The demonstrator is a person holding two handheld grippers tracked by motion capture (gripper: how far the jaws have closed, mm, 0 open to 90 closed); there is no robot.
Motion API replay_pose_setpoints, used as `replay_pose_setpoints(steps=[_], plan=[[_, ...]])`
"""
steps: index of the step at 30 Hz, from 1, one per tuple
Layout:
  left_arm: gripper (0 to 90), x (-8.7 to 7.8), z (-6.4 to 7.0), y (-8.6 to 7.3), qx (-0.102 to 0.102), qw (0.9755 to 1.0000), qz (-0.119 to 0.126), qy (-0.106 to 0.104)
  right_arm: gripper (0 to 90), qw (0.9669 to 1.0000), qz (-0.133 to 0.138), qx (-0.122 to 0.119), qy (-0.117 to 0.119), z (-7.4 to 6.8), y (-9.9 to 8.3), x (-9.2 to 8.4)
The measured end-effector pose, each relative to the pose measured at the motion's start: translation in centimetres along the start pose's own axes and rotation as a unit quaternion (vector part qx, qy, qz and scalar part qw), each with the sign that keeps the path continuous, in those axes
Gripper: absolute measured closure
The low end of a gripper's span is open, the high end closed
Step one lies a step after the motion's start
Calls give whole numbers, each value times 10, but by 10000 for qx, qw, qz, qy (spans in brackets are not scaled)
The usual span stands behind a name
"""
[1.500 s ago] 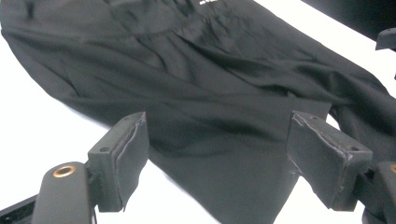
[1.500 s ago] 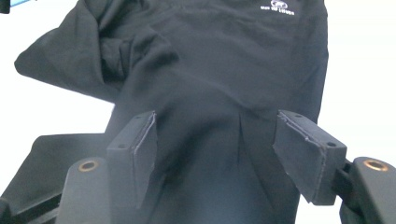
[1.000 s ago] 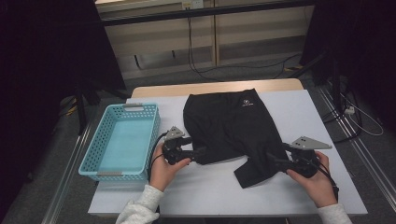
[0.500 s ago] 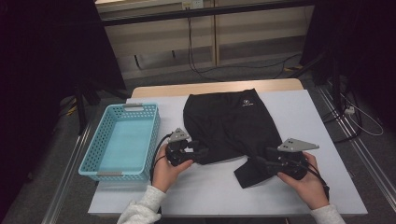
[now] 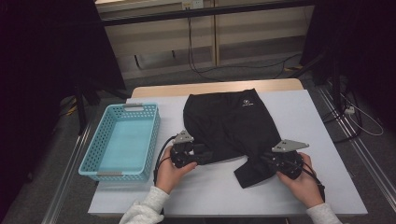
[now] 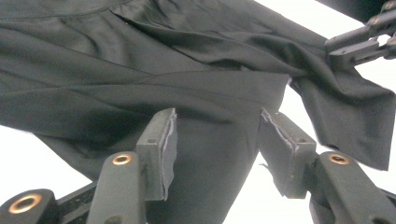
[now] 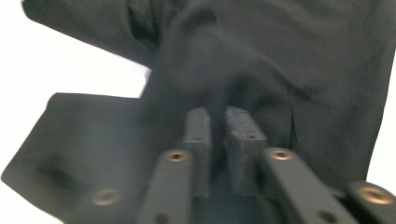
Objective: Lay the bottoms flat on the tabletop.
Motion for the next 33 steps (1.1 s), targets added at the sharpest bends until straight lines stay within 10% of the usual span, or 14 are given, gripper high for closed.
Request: replay_pose_setpoints(steps=[7, 11, 15, 20, 24, 33], plan=[[414, -1, 1, 1, -17, 10000, 46, -51, 861, 9998, -134, 137, 60, 7, -2, 5], [381, -1, 1, 1, -14, 10000, 47, -30, 649, 9963, 69, 515, -679, 30, -4, -2], [360, 0, 3, 3, 1, 10000, 66, -48, 619, 9919, -158, 897, -883, 50, -20, 5], [353, 2, 5, 5, 44, 9999, 67, -73, 876, 9927, -314, 1024, -562, 50, -18, 14], [353, 2, 6, 3, 40, 9999, 34, -94, 894, 9951, -77, 972, -136, 42, -3, 9], [341, -2, 2, 3, 49, 10000, 46, -41, 897, 9876, 635, 1421, 226, 46, 45, 15]])
Point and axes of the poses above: each handheld gripper's, and its own axes: x roughly forward along the jaws, y roughly out of its top, z roughly to its right, the point moved 2 cm from there along x, roughly forward along the jaws, and after that the axes turned 14 degrees about -y, right-handed, at the moved point
